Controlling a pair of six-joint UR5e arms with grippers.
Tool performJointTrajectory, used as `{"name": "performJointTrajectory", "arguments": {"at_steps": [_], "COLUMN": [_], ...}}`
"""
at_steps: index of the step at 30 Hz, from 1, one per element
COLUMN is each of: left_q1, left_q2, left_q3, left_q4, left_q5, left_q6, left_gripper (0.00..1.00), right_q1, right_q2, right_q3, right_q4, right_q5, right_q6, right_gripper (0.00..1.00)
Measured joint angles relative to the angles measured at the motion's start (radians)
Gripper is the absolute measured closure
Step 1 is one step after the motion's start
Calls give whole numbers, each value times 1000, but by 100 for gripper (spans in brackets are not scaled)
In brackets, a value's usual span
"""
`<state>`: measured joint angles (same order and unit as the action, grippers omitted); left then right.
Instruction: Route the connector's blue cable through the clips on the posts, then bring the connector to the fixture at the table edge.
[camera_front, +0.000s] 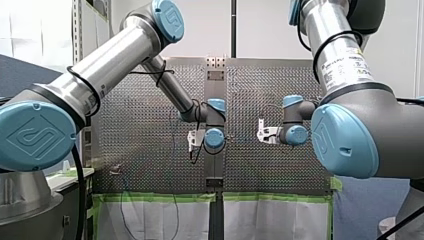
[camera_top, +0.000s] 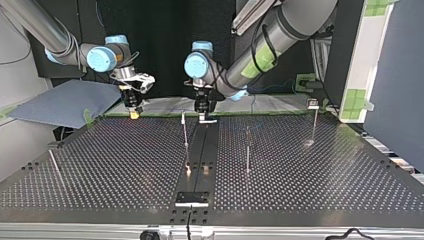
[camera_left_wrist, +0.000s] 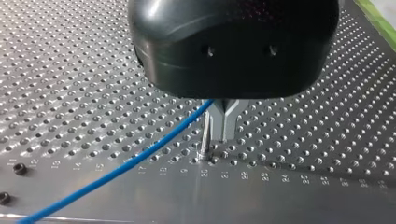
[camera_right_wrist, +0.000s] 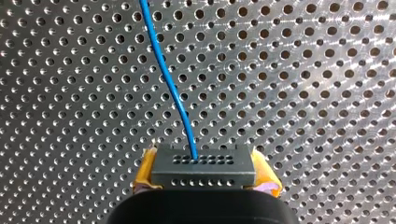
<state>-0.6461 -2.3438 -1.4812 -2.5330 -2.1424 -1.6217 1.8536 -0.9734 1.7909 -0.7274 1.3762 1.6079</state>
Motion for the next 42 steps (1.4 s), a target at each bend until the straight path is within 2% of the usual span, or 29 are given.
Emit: {"name": "performJointTrajectory", "arguments": {"at_steps": [16,27,34,42], "left_q1": [22,30,33,37], "left_q2": [-28,-30,-30,-30], "left_q3": [33,41,53,65], "left_q4": [-16,-22,-32,-41], "left_q5": [25,39,40,40], "left_q6": [-32,-33,-32,-30], "left_gripper": [100,100,100,100], "right_q1": [-1,-3,-10,-17], "right_q2": [4,7,10,14], "right_q3": [-19,-31,-42,-56], "right_q4": [12,15,17,21], "right_q5": [0,3,20,25], "right_q6": [0,1,2,0], "right_gripper": [100,100,100,100]}}
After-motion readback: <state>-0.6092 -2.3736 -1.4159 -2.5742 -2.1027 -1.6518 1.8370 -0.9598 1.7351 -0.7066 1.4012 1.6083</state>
